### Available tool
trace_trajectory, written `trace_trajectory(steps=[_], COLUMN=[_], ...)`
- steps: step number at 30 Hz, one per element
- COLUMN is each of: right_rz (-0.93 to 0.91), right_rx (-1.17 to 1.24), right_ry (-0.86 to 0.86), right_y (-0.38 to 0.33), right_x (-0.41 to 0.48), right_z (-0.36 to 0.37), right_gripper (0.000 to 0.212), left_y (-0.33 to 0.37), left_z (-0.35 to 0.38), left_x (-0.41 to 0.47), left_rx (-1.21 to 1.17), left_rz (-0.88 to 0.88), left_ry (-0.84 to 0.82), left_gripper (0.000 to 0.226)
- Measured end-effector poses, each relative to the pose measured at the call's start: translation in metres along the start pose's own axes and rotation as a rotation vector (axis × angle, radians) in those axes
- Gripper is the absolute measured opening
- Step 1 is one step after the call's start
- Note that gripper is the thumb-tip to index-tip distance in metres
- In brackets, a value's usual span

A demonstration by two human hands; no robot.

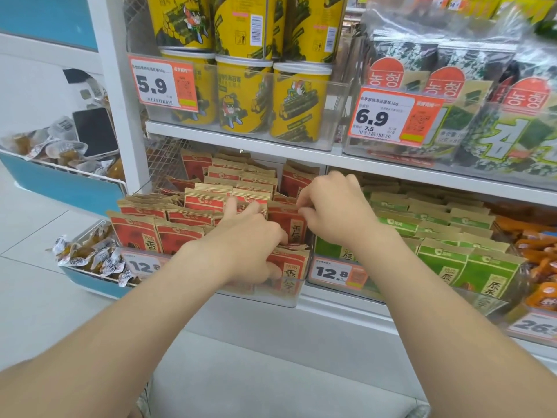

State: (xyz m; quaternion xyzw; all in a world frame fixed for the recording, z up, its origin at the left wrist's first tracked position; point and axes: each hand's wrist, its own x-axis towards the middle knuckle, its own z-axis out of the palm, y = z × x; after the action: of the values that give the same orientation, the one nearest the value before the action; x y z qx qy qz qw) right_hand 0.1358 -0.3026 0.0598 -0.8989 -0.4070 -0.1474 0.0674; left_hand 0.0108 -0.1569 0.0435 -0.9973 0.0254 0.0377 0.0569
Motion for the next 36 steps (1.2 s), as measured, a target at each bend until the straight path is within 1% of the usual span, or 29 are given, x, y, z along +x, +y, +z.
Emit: trace_trajectory(steps=[3, 7, 9, 13, 17, 20, 21, 22, 25, 26, 28, 29, 31, 33, 34, 36], right_rz=[0.025, -0.015, -0.039, -0.115, -0.136, -0.138, -0.13, -0.114, -0.027, 0.003, 0.04, 0.044, 0.032, 0.017, 0.011, 0.022], right_rx=[0.032, 0.137, 0.195, 0.261, 0.256, 0.242, 0.241, 0.238, 0.196, 0.189, 0.204, 0.228, 0.286, 0.329, 0.359, 0.463], right_ry=[0.123, 0.193, 0.27, 0.448, 0.629, 0.749, 0.778, 0.809, 0.908, 0.931, 0.957, 0.955, 0.927, 0.886, 0.864, 0.811], right_y=[0.0, -0.002, -0.001, 0.0, -0.003, -0.006, -0.007, -0.008, -0.011, -0.012, -0.013, -0.014, -0.017, -0.025, -0.029, -0.037], right_x=[0.002, -0.006, -0.011, -0.021, -0.033, -0.042, -0.046, -0.049, -0.06, -0.064, -0.07, -0.074, -0.081, -0.09, -0.093, -0.097], right_z=[0.002, 0.003, 0.002, -0.009, -0.024, -0.035, -0.039, -0.042, -0.049, -0.051, -0.054, -0.056, -0.058, -0.06, -0.06, -0.06], right_gripper=[0.02, 0.017, 0.015, 0.014, 0.017, 0.02, 0.021, 0.022, 0.029, 0.029, 0.027, 0.027, 0.028, 0.026, 0.025, 0.023], left_y=[-0.004, -0.01, -0.01, -0.006, -0.004, -0.005, -0.006, -0.007, -0.012, -0.013, -0.012, -0.01, -0.002, 0.013, 0.02, 0.036], left_z=[-0.003, -0.006, -0.007, -0.003, 0.0, -0.004, -0.006, -0.009, -0.014, -0.015, -0.015, -0.015, -0.017, -0.022, -0.024, -0.025], left_x=[0.004, 0.006, 0.005, 0.0, -0.006, -0.014, -0.017, -0.019, -0.027, -0.029, -0.033, -0.035, -0.04, -0.048, -0.049, -0.053], left_rx=[-0.061, -0.111, -0.095, -0.074, -0.071, -0.167, -0.228, -0.284, -0.364, -0.371, -0.41, -0.467, -0.67, -0.908, -1.015, -1.208], left_rz=[-0.027, -0.051, -0.051, -0.042, -0.014, -0.003, -0.005, -0.012, -0.057, -0.08, -0.144, -0.175, -0.203, -0.149, -0.101, -0.013], left_ry=[-0.005, -0.007, 0.003, 0.055, 0.109, 0.156, 0.191, 0.238, 0.393, 0.429, 0.498, 0.542, 0.666, 0.753, 0.754, 0.718], left_gripper=[0.048, 0.041, 0.041, 0.049, 0.061, 0.073, 0.072, 0.065, 0.032, 0.026, 0.024, 0.024, 0.018, 0.009, 0.007, 0.016])
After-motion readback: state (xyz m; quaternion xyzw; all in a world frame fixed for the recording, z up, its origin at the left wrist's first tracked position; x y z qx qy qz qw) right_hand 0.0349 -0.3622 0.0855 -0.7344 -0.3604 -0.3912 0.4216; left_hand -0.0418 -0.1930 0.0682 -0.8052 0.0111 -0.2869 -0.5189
